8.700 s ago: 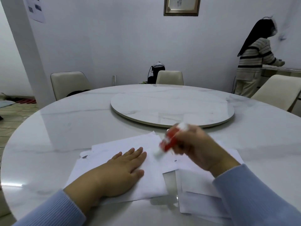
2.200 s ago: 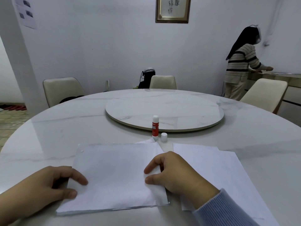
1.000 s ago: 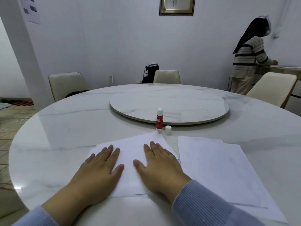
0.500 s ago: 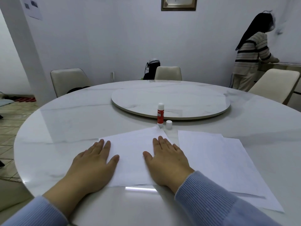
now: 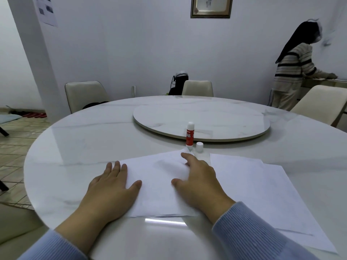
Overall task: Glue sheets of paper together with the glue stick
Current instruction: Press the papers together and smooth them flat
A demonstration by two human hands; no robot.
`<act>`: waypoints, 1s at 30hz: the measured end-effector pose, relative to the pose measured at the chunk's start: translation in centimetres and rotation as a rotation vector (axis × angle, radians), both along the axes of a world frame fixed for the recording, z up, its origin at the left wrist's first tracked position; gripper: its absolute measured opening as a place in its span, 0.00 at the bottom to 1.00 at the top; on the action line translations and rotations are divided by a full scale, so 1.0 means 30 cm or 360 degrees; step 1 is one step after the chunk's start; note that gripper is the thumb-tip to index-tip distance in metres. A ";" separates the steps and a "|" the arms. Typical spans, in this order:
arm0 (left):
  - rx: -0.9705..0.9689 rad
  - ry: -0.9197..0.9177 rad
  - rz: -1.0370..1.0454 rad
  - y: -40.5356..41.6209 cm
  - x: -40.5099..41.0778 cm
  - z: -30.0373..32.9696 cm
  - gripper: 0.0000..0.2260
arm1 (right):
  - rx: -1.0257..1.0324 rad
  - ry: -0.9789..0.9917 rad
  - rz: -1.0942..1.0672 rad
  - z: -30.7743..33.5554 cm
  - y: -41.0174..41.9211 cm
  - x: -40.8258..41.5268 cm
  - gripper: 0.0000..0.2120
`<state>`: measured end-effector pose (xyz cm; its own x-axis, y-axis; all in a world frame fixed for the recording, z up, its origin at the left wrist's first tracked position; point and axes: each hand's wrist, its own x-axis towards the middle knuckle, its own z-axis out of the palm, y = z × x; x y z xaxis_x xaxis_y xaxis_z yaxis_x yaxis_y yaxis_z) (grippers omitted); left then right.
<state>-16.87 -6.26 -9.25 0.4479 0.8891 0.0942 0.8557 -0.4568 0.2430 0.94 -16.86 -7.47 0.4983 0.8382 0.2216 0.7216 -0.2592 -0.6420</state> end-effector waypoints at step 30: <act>0.0016 -0.0420 -0.0613 -0.054 -0.005 0.046 0.17 | 0.1096 0.1105 -0.0754 0.304 -0.053 0.488 0.26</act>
<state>-17.03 -7.89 -7.87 0.7049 0.6612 0.2568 0.5329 -0.7326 0.4235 15.59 -18.45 1.64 0.9363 0.3315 0.1160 0.0667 0.1562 -0.9855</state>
